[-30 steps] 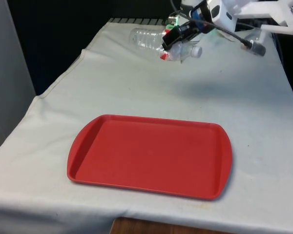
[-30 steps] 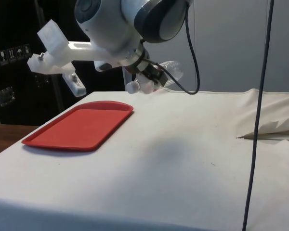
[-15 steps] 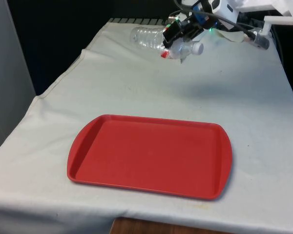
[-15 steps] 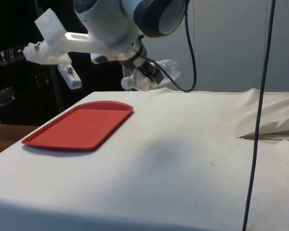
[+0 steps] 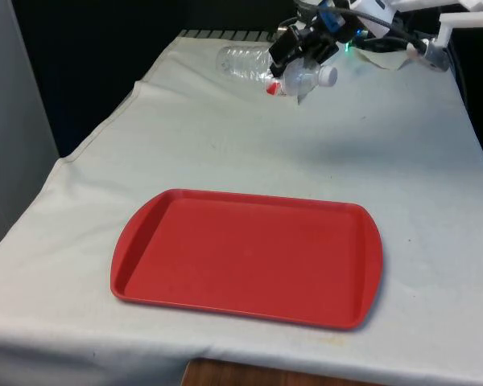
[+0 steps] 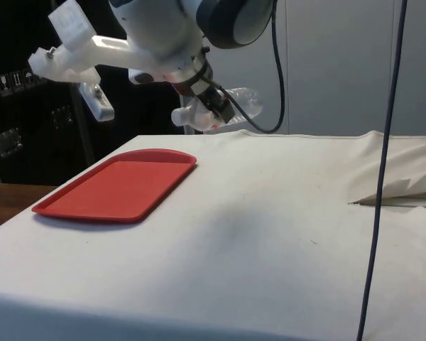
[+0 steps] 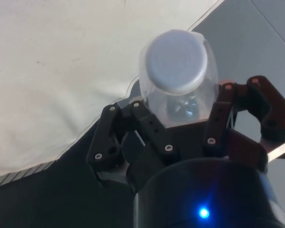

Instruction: Place the bottle upright on the tray.

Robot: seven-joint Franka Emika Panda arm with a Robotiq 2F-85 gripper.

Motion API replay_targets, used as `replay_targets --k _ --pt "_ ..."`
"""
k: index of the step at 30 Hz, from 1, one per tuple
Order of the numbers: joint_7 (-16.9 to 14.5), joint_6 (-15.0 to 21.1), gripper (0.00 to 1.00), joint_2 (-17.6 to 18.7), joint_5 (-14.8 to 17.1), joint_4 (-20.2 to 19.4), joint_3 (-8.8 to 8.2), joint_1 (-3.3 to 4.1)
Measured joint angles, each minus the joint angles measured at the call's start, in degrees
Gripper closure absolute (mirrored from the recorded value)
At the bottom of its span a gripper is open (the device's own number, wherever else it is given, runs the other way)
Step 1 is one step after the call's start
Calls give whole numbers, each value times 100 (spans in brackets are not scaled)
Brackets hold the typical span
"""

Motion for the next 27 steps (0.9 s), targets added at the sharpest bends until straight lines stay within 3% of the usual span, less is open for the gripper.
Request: replay_targets --k 27 --pt "808 338 86 -292 -6 -132 0 -6"
